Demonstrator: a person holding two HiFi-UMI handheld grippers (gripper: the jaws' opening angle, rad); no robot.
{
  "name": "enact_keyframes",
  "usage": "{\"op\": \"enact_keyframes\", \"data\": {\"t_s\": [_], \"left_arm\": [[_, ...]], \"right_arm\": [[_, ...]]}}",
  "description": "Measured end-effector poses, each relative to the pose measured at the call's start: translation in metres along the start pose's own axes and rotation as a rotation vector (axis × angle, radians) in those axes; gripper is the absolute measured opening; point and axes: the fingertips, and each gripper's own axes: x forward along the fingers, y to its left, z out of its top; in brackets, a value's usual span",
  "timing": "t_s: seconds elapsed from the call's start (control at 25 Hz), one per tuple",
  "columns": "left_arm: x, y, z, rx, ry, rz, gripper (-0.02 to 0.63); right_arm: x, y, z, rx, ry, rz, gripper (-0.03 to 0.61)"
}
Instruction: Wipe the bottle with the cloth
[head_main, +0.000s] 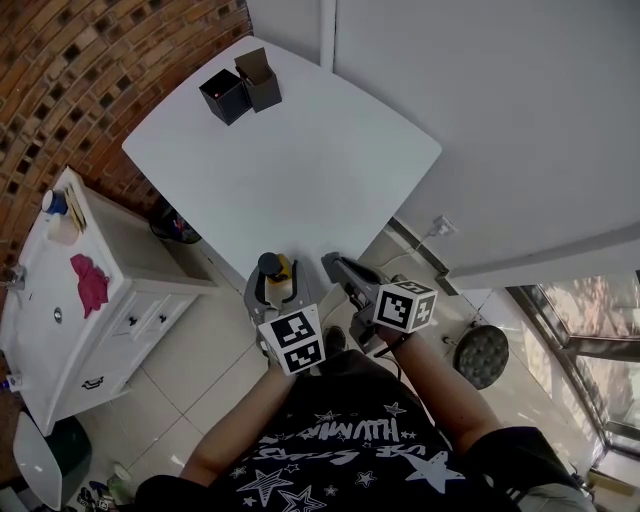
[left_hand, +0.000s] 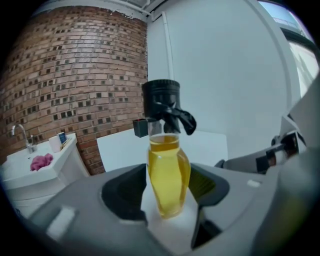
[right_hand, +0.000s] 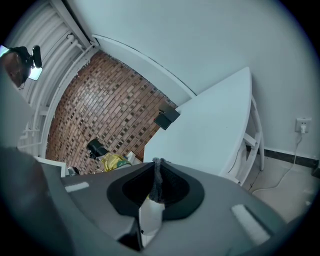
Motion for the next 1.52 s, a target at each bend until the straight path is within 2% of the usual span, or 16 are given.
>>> {"op": "enact_keyframes", "data": {"t_s": [0.2,0.4,0.52,0.72,0.88,1.08,1.2,1.36,1.52], "left_arm": [[-0.001,-0.002,0.0,0.021,-0.016,-0.043,0.235],[-0.003,-0.007,0.002,0.068,-0.081,-0.173,0.232],[-0.003,-0.011,0.003,0.12,-0.114,-0.296,0.23],[-0.002,-0.017,0.005,0.197,-0.169,-0.554,0.227],[-0.004,-0.022,0.007,0.27,-0.213,-0.765,0.227],[-0.004,-0.026,0.006,0.368,-0.211,-0.927,0.227],[-0.004,-0.027,0.005,0.399,-0.207,-0.992,0.224],[-0.004,-0.028,0.005,0.42,-0.203,-1.037,0.222],[0.002,-0.029,0.001,0.478,-0.188,-0.999,0.234]], "right_arm": [[0.007,0.008,0.004,-0.017,0.005,0.024,0.037],[0.016,0.034,0.016,-0.096,0.012,0.101,0.037],[0.021,0.057,0.026,-0.158,0.022,0.165,0.037],[0.027,0.086,0.04,-0.24,0.038,0.254,0.037],[0.033,0.095,0.048,-0.257,0.051,0.277,0.037],[0.036,0.094,0.052,-0.235,0.058,0.271,0.037],[0.035,0.092,0.052,-0.185,0.025,0.249,0.037],[0.037,0.091,0.044,-0.141,0.005,0.238,0.037],[0.036,0.089,0.046,-0.098,-0.037,0.209,0.037]]}}
